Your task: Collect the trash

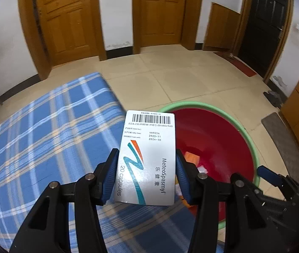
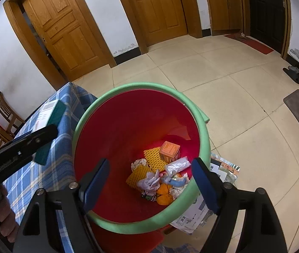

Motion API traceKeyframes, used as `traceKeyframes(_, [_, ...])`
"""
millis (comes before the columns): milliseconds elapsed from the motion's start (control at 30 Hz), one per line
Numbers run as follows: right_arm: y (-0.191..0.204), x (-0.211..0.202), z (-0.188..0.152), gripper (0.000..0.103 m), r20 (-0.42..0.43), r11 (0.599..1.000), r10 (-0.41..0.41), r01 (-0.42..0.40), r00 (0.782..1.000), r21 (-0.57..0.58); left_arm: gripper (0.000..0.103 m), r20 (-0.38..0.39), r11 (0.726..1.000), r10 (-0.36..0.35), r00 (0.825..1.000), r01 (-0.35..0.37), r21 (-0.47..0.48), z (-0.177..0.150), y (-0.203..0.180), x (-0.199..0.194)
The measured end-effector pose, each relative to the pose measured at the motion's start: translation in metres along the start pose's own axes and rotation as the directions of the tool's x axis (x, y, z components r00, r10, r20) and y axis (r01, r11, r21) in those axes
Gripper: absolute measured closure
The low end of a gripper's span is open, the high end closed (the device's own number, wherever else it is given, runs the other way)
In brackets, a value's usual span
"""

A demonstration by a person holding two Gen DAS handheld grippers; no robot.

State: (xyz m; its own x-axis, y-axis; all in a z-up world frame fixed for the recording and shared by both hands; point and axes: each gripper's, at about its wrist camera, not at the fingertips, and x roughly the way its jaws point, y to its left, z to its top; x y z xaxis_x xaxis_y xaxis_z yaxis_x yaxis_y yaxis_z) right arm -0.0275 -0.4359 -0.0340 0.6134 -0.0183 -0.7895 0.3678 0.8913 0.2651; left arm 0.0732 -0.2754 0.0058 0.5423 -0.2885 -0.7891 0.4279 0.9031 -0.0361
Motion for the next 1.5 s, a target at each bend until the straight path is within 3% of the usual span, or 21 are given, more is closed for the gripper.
traceKeyframes(300, [-0.004, -0.005, 0.000, 0.020, 0.009, 1.000, 0.015, -0.016, 1.000, 0.017, 0.051, -0.035, 0.996, -0.083, 0.996, 0.084, 0.026, 0.004, -0.019, 0.011])
traceKeyframes(733, [0.004, -0.026, -0.003, 0.020, 0.050, 0.999, 0.039, -0.040, 0.998, 0.018, 0.049, -0.005, 0.998, -0.069, 0.998, 0.069, 0.000, 0.004, -0.013, -0.008])
traceKeyframes(1200, [0.049, -0.077, -0.015, 0.015, 0.126, 0.995, 0.098, -0.092, 0.987, -0.046, 0.049, 0.045, 0.995, 0.026, 0.999, -0.021, -0.101, -0.026, 0.038, -0.065])
traceKeyframes(1500, [0.087, -0.112, -0.035, 0.005, 0.164, 0.986, 0.142, -0.124, 0.976, -0.115, 0.049, 0.073, 0.978, 0.127, 0.989, -0.112, -0.173, -0.060, 0.074, -0.112])
